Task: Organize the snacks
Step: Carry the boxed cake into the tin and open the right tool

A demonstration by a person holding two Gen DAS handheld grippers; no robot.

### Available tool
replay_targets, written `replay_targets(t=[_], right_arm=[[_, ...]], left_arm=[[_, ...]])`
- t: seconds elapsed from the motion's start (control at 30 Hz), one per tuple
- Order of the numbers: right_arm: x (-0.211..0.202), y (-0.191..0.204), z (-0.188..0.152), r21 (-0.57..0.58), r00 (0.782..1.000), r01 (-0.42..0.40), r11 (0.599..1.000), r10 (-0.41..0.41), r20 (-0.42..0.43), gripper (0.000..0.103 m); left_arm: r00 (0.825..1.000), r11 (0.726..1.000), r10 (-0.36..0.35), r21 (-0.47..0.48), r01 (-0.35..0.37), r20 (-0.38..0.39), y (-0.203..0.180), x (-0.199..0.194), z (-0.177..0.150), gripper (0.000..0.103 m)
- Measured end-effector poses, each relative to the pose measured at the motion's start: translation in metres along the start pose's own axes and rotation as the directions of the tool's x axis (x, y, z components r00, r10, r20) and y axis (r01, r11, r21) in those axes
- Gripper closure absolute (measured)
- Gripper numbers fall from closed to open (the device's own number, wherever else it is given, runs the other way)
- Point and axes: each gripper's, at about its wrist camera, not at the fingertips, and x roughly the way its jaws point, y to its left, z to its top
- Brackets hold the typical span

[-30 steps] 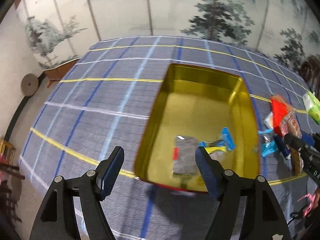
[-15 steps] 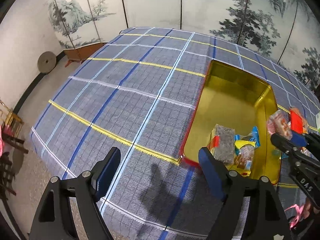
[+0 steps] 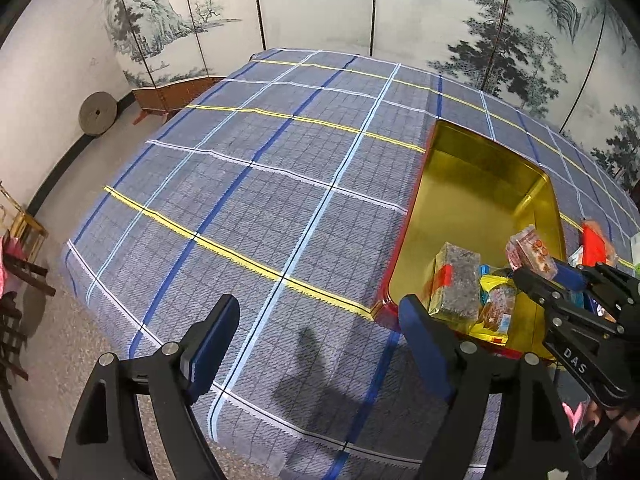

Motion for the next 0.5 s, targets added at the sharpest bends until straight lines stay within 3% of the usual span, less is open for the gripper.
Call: replay_targets(t=[0.5], right_arm=[[0.010, 0.000, -0.002, 0.011, 1.000, 0.001, 1.000, -0.001, -0.004, 0.072]], left_arm=[[1.000, 1.000, -0.014, 0.014, 0.014, -0.004, -0.007, -0.004, -0.005, 0.023]])
